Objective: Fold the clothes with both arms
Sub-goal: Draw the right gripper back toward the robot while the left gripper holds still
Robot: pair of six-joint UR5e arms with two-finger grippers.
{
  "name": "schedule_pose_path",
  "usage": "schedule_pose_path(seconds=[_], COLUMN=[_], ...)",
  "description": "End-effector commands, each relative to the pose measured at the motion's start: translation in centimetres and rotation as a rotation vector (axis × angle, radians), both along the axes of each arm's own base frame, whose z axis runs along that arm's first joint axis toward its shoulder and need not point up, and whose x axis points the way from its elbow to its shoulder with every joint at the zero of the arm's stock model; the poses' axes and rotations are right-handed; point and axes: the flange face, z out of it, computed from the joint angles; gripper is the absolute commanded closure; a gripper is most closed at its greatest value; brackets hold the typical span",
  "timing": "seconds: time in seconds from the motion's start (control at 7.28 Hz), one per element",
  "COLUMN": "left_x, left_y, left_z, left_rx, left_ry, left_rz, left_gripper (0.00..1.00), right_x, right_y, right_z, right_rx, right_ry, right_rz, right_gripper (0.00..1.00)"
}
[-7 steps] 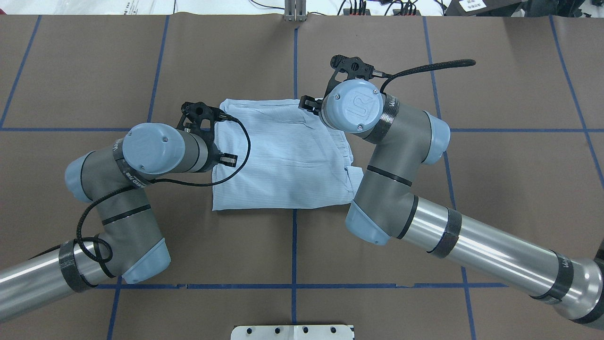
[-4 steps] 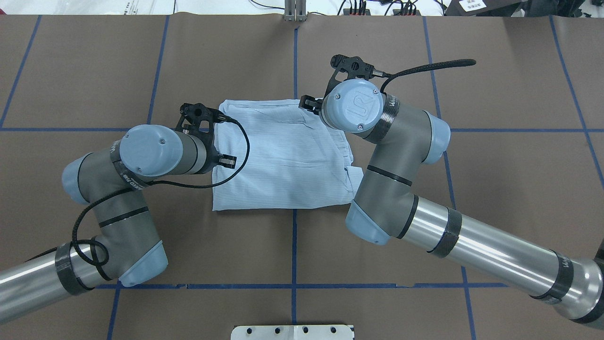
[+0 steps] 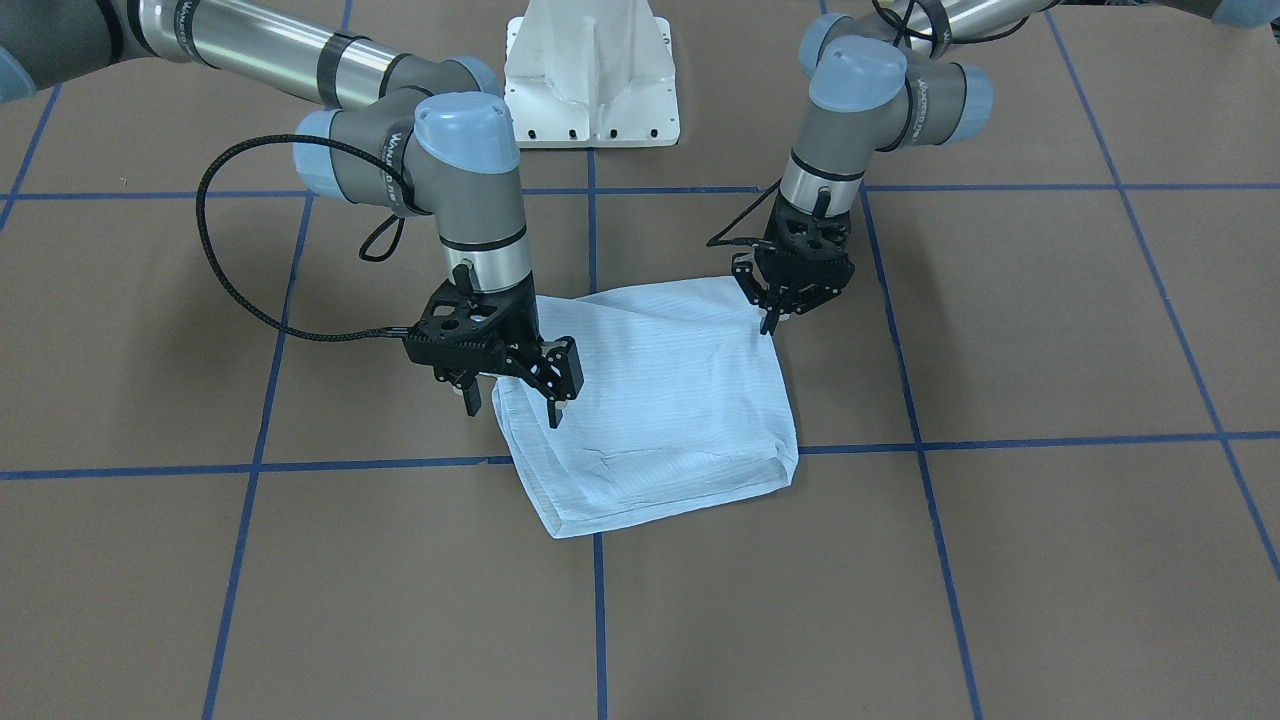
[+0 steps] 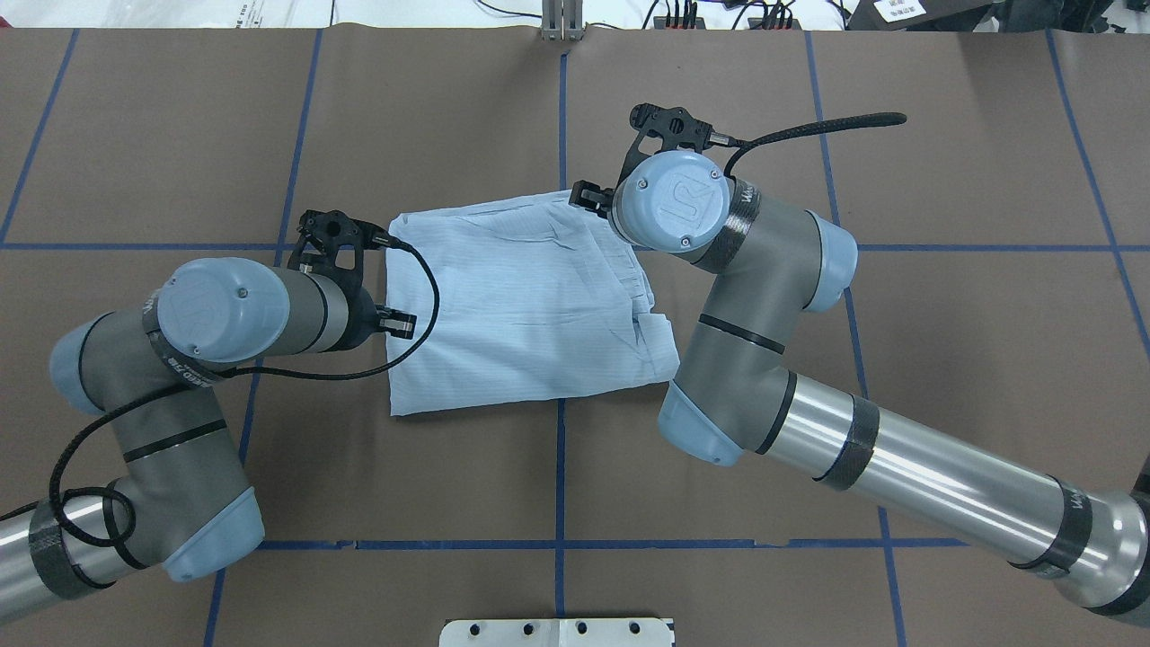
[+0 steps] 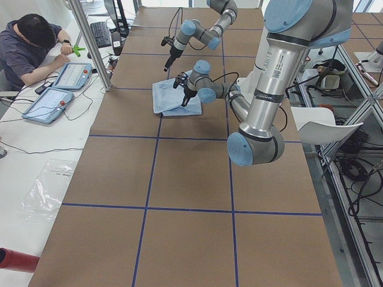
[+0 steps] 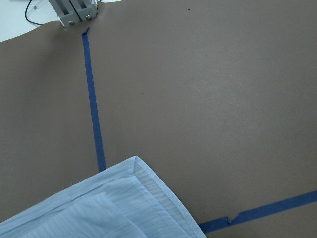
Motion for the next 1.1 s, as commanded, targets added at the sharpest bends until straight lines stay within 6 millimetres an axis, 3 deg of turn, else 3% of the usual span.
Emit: schedule_pose_path(seconds=[0.0,0.14,0.27,0.41,0.96], left_x=[-0.1,0.1,0.0,-0.1,0.0], left_y=[1.4,1.7,1.8,1.9,2.1], left_z=[-0.3,0.2,-0.1,-0.3,-0.5], left_rx=[0.006,0.002,0.006,0.009,0.004], left_ry=[0.011,0.006,0.011,0.013,0.021], left_rz=[0.02,0.025,0.028,0.031,0.053], left_gripper=[1.0,0.09,0.0,0.0,0.0], right_x=[-0.1,-0.2,0.1,-0.7,-2.6], right_y=[0.0,0.0,0.2,2.0,13.9], right_z=[0.2,0.7,1.1,1.2,4.6], right_rx=[-0.002,-0.006,-0.011,-0.01,-0.009], right_ry=[0.003,0.011,0.01,0.009,0.004], right_rz=[0.0,0.0,-0.004,-0.024,-0.076], right_gripper=[0.0,0.0,0.0,0.0,0.0])
